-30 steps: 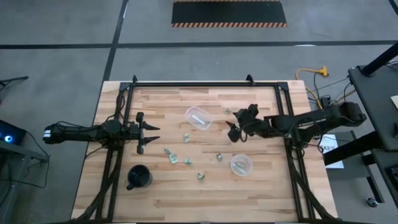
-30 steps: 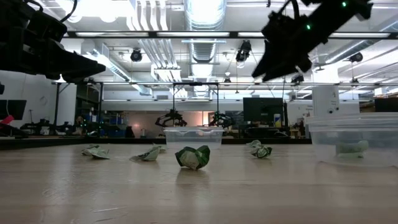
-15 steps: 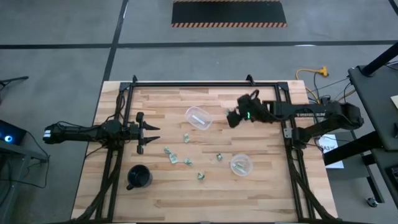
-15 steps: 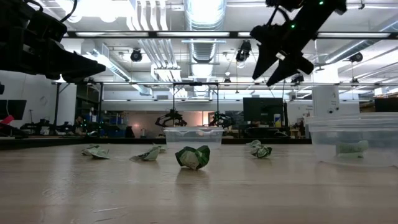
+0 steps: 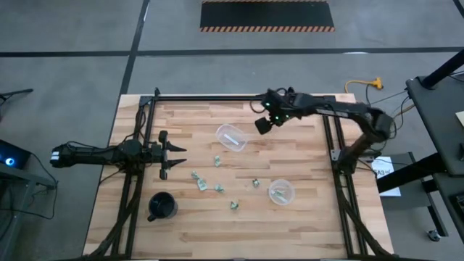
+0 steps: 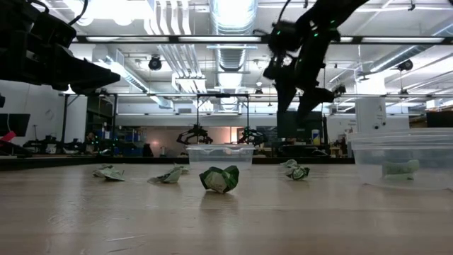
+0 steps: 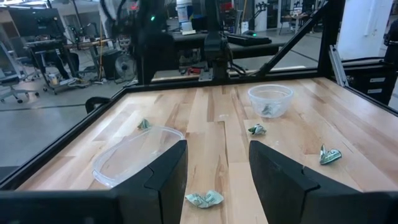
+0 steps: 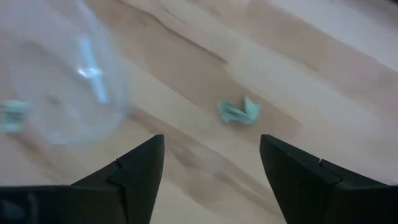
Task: Pick and place Stevia / Truvia into bins
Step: Put the stevia packet into the round transparent container
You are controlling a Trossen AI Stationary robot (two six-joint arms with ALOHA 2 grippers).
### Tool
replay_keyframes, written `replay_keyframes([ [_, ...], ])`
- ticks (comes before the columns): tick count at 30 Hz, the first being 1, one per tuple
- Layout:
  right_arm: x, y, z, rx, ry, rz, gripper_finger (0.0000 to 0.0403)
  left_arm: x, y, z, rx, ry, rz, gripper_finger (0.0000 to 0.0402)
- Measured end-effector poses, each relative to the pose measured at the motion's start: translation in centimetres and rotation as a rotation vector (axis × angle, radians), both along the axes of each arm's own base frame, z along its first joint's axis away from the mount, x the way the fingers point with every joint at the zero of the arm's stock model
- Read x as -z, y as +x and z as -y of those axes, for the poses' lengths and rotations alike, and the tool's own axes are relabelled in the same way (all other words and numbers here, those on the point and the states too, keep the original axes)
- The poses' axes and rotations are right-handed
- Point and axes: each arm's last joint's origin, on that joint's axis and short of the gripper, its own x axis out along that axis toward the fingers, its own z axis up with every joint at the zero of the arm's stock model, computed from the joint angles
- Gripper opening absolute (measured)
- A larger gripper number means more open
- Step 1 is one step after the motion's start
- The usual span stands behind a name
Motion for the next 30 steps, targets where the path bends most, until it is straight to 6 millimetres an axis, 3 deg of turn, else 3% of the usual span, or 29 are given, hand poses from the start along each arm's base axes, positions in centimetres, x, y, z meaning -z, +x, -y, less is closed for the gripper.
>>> replay_keyframes([
  [11,3.8,2.9,2.1,-0.046,0.069,-0.183,0.0259,0.0,0.0,0.0,0.0,0.0,0.0,0.0155],
  [24,5.3,1.9,3.7,-0.01,0.076,-0.2,0.0255,0.0,0.0,0.0,0.0,0.0,0.0,0.0155],
  [30,6.7,2.3,4.2,-0.014,0.081,-0.199,0.0261,0.0,0.0,0.0,0.0,0.0,0.0,0.0155],
])
